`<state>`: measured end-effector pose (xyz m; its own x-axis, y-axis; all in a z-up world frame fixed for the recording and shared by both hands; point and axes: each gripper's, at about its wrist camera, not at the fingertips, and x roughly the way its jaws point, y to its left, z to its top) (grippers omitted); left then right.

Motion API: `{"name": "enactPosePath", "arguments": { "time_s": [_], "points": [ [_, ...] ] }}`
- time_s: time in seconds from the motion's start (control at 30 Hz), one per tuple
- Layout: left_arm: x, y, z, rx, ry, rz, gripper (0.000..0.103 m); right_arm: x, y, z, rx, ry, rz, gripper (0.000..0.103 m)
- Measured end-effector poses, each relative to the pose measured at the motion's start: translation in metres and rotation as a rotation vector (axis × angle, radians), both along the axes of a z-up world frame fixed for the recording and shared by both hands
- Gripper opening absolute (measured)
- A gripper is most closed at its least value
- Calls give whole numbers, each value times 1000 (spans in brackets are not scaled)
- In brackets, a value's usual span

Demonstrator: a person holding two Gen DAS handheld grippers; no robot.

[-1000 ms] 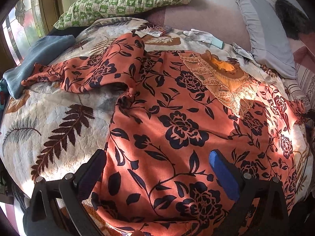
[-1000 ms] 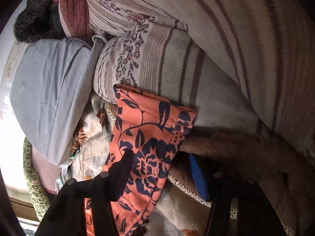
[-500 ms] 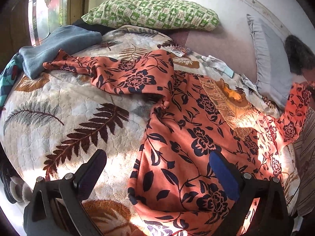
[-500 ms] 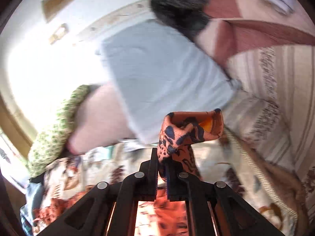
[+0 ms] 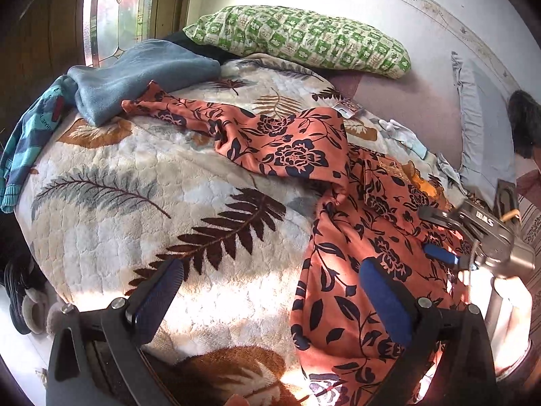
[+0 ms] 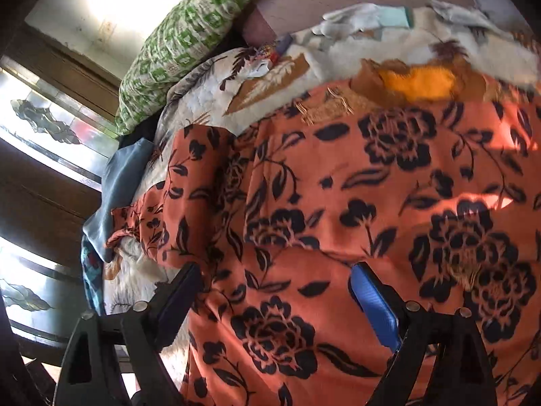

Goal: Fold small clothes
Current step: 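Lay the held sleeve across the dress body with the right tool and release, then grasp the other sleeve cuff with the left tool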

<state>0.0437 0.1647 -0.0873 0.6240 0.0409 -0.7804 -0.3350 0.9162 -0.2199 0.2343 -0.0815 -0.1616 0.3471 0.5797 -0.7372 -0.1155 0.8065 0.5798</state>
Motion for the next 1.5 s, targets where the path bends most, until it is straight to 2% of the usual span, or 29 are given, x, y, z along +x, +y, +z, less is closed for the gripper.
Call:
{"name": "enactPosePath", "arguments": {
  "time_s": [0.1,0.23,0.27,0.3,0.37,0.4,0.47,0.6,0.67,0.73,0.83,0.97,1.1,1.13,1.17,1.2,1.27,1.33,1.43,1.5],
  "points": [
    [16,-18,4,4,-4,-41,103,-15,-62,1,82,-4,-90,92],
    [49,-52,10,9,-19,-123,103,-19,-171,20,183,-50,-289,92],
    [60,-57,9,-2,-9,-139,103,-16,-194,17,204,-45,-335,94],
    [71,-58,7,-41,13,-154,103,-13,-218,7,205,-22,-383,97],
    [85,-42,7,-167,28,-130,103,2,-258,-25,123,88,-455,97],
    [86,-26,9,-225,7,-87,103,4,-269,-40,197,99,-436,97],
    [87,13,13,-287,-35,17,103,1,-276,-34,245,47,-402,97],
    [89,112,10,-400,-121,238,103,-1,-262,-28,144,-7,-323,97],
    [95,159,6,-397,-144,342,103,-2,-257,-27,115,-29,-318,97],
    [106,195,-1,-388,-126,411,103,-4,-255,-28,106,-45,-332,98],
    [125,229,-20,-454,-72,468,103,-6,-250,-29,79,-58,-331,98],
    [142,245,-49,-557,-15,523,103,-4,-247,-26,49,-59,-326,99],
    [156,255,-59,-525,-15,582,102,-5,-247,-27,48,-65,-324,100],
    [161,257,-66,-537,9,578,85,-5,-247,-27,49,-67,-322,100],
    [167,260,-76,-572,56,555,60,-5,-247,-27,50,-69,-323,100],
    [171,261,-86,-591,124,537,6,-5,-247,-27,52,-73,-324,101],
    [167,260,-87,-583,123,561,4,-5,-247,-28,62,-83,-320,103],
    [170,245,-65,-464,114,538,4,-6,-245,-28,52,-96,-316,103],
    [185,194,2,-247,-8,404,4,-8,-242,-27,34,-119,-302,103],
    [193,137,53,-151,-122,270,3,-9,-242,-27,30,-127,-295,103]
  ]
}}
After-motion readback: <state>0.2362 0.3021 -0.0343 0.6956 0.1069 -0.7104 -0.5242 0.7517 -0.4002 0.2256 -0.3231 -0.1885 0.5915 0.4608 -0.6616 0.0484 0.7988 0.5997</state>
